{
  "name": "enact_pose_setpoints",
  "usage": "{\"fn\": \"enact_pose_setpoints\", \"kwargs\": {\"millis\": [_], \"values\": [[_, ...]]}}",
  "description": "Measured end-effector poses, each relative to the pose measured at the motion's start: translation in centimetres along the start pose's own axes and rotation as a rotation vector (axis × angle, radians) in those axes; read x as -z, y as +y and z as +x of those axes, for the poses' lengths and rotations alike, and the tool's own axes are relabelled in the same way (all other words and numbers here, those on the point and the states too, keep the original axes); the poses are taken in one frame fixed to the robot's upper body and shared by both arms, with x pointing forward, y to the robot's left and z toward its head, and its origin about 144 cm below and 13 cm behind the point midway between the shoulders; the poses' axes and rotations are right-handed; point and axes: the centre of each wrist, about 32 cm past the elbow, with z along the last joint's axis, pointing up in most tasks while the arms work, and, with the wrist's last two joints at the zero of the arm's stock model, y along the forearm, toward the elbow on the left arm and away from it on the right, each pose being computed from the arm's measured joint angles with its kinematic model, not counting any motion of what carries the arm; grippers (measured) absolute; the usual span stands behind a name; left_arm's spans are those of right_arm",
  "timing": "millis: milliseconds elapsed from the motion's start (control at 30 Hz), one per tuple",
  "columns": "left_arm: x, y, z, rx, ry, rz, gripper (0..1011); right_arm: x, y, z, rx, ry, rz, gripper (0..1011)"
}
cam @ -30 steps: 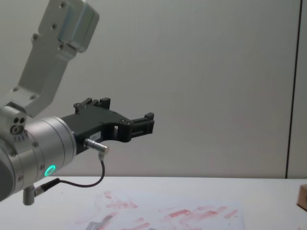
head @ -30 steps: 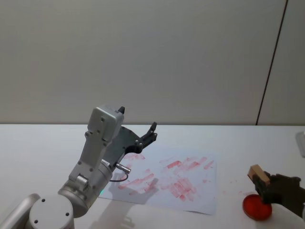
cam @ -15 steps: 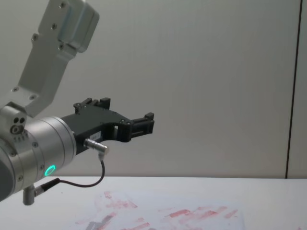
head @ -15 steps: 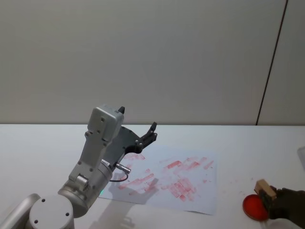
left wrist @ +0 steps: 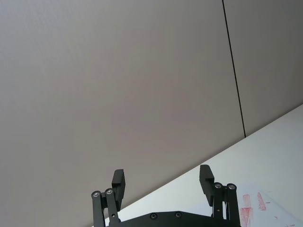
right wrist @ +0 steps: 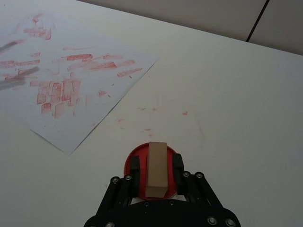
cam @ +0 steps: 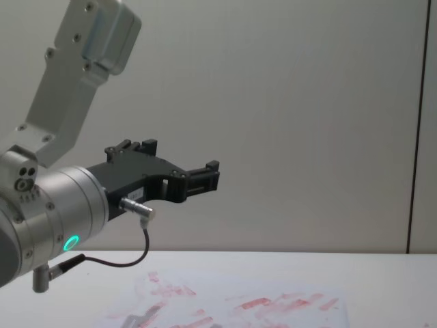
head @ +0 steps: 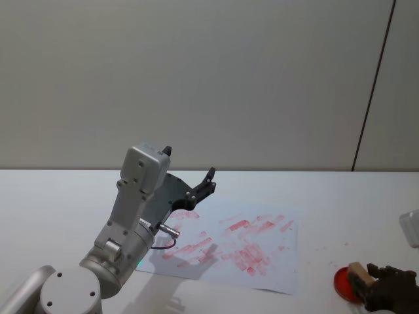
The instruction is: Use the one hand to pick up the stamp and affix it onto the A4 paper.
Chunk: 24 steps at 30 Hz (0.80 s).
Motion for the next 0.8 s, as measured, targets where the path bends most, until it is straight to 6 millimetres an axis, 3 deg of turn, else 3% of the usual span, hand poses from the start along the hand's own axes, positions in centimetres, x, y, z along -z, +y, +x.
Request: {"fn": "enact_pose_setpoints", "kwargs": {"millis": [100,200,400,467,667,800], "values": [[0.0,0.0,0.0,0.0,0.0,0.0,1003,0.11,0.05,-0.04,-0.001,-0.003,-0.003,499],[0.0,0.0,0.0,0.0,0.0,0.0,1002,0.17,0.07,-0.07,-0.002,-0.005,-0.005,560],[0.0,0.0,0.0,0.0,0.0,0.0,1002,0.27,0.12,-0.12,-0.003,-0.008,-0.008,780],[0.0,0.0,0.0,0.0,0.0,0.0,1003,0.29,0.13,-0.13,-0.003,-0.008,-0.009,790],[0.0,0.0,0.0,0.0,0.0,0.0,1003,0.34,0.15,-0.16,-0.004,-0.009,-0.01,981],[0.0,0.0,0.0,0.0,0.0,0.0,1003,0.36,0.16,-0.17,-0.004,-0.01,-0.011,1001]]}}
